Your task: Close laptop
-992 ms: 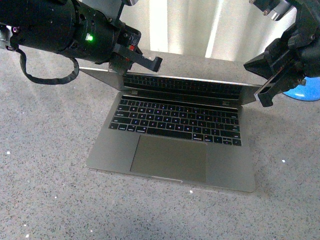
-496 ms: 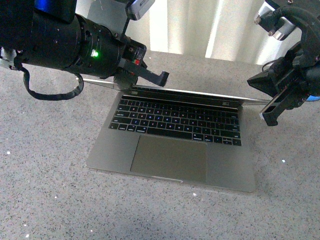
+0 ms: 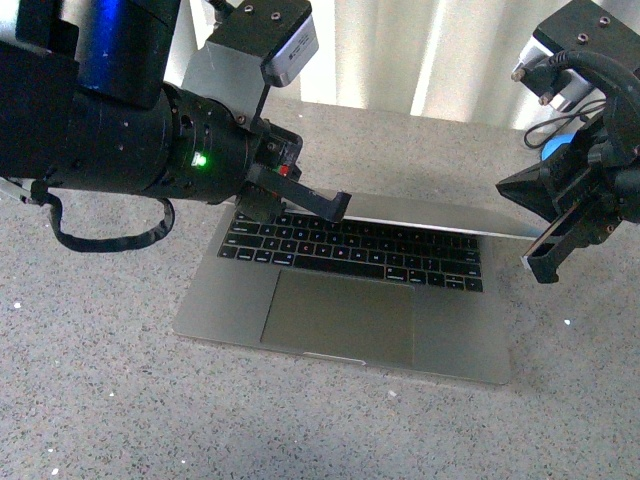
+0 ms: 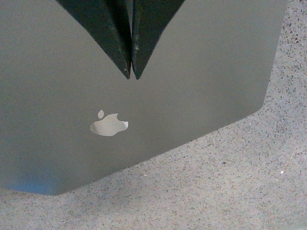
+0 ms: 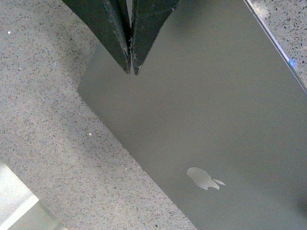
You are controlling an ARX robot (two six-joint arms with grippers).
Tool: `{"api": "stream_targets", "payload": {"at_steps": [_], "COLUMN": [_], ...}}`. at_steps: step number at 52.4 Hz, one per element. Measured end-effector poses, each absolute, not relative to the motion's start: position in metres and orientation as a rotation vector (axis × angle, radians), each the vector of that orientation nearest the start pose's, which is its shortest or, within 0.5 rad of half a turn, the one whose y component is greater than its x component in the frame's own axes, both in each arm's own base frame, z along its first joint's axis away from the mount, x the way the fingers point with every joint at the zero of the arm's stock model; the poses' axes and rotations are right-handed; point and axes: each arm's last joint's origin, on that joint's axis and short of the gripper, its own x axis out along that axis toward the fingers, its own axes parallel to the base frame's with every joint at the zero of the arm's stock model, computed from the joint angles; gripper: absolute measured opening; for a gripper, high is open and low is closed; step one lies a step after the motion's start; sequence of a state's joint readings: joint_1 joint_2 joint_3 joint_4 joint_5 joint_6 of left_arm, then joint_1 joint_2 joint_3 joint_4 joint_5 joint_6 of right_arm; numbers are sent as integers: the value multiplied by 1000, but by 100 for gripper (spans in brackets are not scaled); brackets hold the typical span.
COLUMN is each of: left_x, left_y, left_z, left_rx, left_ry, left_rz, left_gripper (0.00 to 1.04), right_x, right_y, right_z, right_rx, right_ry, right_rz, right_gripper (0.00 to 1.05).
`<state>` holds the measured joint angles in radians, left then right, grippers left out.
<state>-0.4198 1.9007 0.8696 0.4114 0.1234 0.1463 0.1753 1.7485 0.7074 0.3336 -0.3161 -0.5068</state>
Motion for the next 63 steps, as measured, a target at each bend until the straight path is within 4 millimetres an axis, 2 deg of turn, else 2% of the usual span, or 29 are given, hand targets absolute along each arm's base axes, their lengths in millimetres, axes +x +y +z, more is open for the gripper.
{"api": "stream_targets", "payload": {"at_steps": [63], "left_x": [313], "left_y": [-144], "left_z": [103], "left_rx": [167], "left_ry": [602], "left_rz": [-540], "left_gripper": [4], "right_x": [287], "right_y": [62], "right_z": [93], "right_rx": [-385], "right_ry": [640], "right_rz": [646], "right_gripper": [1]}}
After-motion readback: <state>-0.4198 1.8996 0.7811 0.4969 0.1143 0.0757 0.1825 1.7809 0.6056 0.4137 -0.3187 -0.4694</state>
